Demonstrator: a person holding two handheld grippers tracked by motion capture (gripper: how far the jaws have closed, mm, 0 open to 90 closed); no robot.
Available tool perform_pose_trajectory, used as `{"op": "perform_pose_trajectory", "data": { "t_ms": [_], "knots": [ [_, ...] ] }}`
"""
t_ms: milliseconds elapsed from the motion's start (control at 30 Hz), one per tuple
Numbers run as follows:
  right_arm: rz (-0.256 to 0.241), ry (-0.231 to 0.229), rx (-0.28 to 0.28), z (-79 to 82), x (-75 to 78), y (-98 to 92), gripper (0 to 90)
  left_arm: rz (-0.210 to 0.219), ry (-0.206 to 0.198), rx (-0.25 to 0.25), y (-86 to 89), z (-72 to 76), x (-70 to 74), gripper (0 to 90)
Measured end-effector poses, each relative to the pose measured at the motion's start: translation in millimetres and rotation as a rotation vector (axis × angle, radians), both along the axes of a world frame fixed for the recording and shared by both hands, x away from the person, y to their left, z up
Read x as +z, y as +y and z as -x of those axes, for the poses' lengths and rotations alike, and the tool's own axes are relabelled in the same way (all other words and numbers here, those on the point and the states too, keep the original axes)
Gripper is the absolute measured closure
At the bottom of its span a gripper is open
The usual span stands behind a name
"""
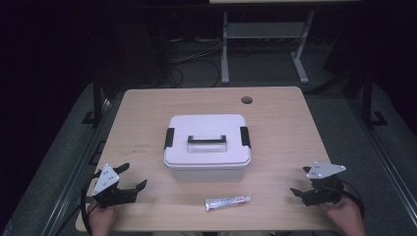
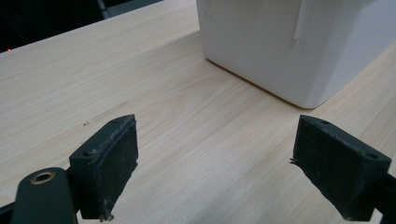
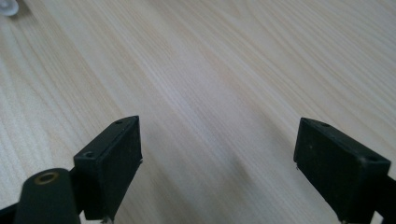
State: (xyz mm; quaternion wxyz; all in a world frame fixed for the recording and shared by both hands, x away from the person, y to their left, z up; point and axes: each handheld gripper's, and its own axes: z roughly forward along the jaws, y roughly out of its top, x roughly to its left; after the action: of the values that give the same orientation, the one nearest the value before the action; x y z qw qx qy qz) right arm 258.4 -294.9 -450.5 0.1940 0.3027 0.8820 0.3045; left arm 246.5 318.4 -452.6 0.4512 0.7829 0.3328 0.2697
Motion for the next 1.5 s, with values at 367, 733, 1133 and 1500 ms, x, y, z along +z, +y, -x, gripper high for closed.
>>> {"op": "perform_pose_trajectory", "data": {
  "t_ms": [367,733,1133,1500],
  "knots": [
    [0.054,0.034,0.068,-12.8,19.1,-5.2,15.1,-0.004,0.009,-0.010,0.0,-1.2,-1.5,13.6],
    [0.119,0.057,0.143,-29.5,45.6,0.8,15.1,0.012,0.008,-0.001,2.4,-0.8,-2.0,13.6],
    [0.190,0.087,0.222,-42.2,65.2,15.5,15.5,0.012,0.007,0.000,4.4,-1.5,-2.3,13.5],
    [0.249,0.079,0.299,-52.0,94.3,40.3,15.5,0.017,0.009,0.005,5.8,-1.6,-2.9,13.6]
  ]
}}
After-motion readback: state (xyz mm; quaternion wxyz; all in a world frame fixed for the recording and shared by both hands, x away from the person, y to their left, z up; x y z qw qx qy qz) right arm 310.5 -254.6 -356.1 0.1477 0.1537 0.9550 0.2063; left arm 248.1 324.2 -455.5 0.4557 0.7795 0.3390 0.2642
